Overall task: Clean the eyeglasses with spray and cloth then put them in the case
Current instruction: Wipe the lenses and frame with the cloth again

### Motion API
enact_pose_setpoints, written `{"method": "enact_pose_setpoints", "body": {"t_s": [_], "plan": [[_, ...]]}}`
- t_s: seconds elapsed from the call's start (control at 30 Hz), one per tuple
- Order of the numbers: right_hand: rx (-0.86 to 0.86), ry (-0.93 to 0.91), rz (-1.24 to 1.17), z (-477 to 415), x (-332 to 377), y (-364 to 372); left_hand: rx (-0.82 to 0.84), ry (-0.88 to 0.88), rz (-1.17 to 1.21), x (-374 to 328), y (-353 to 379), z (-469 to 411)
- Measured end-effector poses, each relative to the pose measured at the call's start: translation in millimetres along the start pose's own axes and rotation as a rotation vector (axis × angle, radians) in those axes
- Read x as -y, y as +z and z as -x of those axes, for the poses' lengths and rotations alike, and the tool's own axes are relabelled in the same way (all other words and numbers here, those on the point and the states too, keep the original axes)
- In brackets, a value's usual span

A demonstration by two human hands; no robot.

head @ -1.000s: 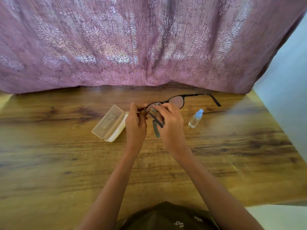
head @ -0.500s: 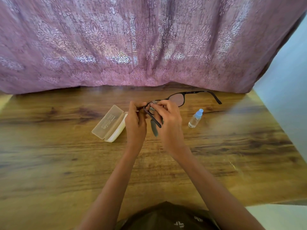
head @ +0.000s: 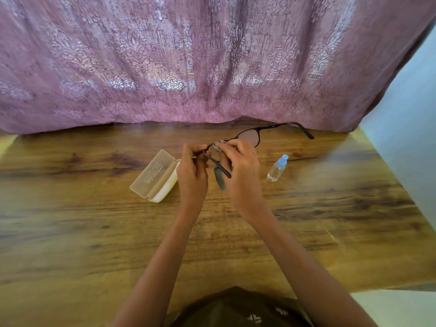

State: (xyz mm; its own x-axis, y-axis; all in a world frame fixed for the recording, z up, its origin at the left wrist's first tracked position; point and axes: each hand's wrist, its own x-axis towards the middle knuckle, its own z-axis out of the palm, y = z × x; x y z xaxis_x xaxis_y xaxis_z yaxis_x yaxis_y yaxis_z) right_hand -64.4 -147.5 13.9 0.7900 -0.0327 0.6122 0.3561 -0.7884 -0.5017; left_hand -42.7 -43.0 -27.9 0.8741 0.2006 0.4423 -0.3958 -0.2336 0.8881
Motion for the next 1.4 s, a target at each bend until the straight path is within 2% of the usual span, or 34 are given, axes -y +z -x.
{"method": "enact_pose_setpoints", "body": {"t_s": [0.43,0.6,0.83,1.03,1.23,1.4], "plan": [[0.092,-0.008,-0.176,-2,1,-5,-0.005,-0.013,-0.022,0,-4,-2],[0.13,-0.091,-0.09,1,-7,-7,-0.039,-0.021,-0.025,5,-7,-7],[0.049,-0.057,0.002,-2,-7,-5,-0.053,-0.018,-0.024,4,-8,-8],[0.107,-0.095,-0.034,6,2,-3,-0.042,-0.013,-0.03,3,-6,-7],[0.091,-0.08,-0.05,-1,3,0,-0.039,-0.012,-0.007,3,-2,-5],[0.039,-0.023,0.045,-8,-2,1,-0.036,-0.028,0.006,4,-1,-5]]}}
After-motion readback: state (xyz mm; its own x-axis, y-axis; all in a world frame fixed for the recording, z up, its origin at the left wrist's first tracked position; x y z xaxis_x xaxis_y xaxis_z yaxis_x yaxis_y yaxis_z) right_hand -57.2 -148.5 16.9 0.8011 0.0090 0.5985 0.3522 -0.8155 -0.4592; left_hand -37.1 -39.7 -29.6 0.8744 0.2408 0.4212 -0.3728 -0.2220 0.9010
